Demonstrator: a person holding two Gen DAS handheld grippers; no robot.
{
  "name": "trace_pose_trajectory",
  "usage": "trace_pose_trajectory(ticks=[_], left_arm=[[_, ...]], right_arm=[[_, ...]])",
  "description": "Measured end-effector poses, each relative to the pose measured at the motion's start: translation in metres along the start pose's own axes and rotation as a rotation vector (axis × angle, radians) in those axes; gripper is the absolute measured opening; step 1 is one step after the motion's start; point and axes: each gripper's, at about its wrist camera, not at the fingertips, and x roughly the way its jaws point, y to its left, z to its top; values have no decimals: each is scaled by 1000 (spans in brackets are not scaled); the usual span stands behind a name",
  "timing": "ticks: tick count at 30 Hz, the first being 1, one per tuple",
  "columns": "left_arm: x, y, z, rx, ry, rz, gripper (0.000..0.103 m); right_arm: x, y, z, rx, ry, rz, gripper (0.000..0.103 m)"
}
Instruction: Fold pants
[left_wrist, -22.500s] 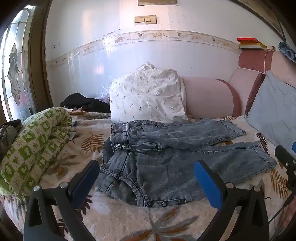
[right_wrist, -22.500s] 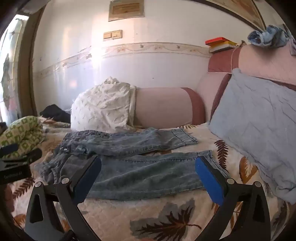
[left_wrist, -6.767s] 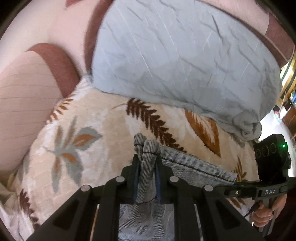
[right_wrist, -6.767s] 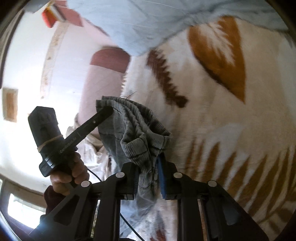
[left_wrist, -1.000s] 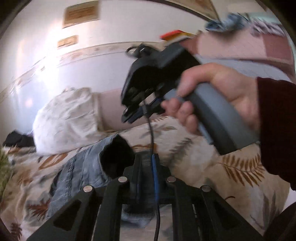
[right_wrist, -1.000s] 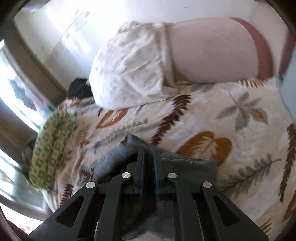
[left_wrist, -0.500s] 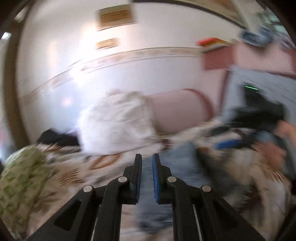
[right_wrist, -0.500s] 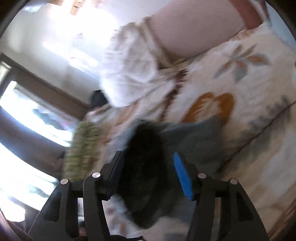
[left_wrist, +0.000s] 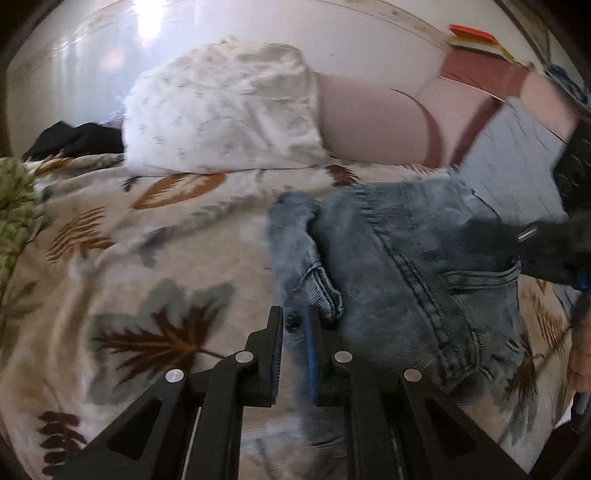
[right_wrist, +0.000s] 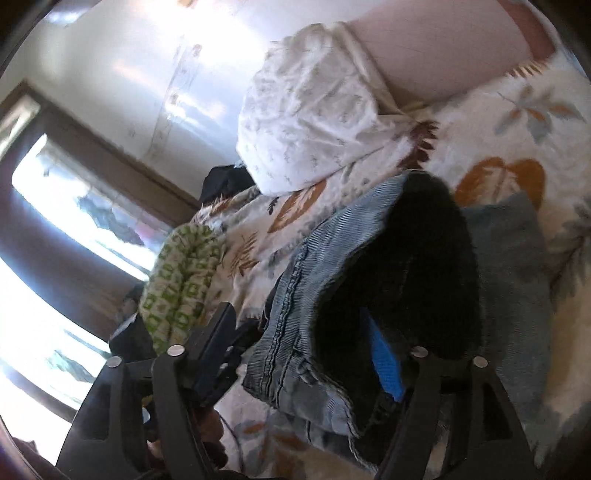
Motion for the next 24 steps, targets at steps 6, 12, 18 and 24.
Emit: trace_pose_trajectory(ticks=[6, 12, 18, 24], left_arm=[[-2, -34, 8, 39, -13, -54, 9], [6, -96, 22, 173, -54, -48, 9], [25, -73, 17, 158, 38, 48, 15], [26, -38, 10, 142, 70, 134, 23]], right_arm=[[-8, 1, -2, -53, -16, -124, 6], [-70, -24, 20, 0, -180, -153, 6], [-49, -99, 18, 167, 5, -186, 14], [-46, -98, -5, 251, 122, 38, 68]])
